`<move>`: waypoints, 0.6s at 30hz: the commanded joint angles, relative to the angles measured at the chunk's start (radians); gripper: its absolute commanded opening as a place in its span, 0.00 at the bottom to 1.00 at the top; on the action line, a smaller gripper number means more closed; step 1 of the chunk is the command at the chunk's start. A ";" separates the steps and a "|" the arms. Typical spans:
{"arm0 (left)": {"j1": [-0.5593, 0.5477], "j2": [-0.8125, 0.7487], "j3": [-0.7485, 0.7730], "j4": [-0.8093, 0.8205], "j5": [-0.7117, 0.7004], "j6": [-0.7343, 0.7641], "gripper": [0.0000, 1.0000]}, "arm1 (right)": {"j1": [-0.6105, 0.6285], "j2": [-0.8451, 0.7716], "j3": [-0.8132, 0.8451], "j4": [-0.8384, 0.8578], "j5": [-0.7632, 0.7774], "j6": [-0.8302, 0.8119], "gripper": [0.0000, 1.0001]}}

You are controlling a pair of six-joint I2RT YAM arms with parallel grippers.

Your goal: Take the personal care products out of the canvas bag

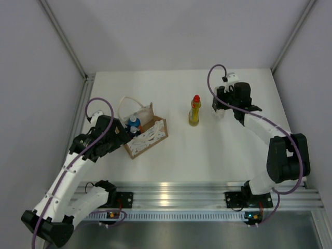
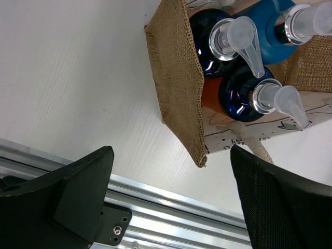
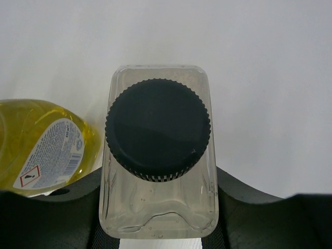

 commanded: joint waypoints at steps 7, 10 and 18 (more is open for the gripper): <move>0.000 -0.013 0.002 0.023 0.004 0.000 0.98 | -0.008 -0.009 -0.038 0.329 -0.061 -0.071 0.00; 0.000 -0.016 -0.001 0.022 0.006 -0.003 0.98 | -0.008 -0.008 -0.076 0.362 -0.064 -0.072 0.00; 0.000 -0.024 -0.004 0.022 0.007 -0.006 0.98 | -0.010 -0.019 -0.153 0.408 -0.058 -0.053 0.13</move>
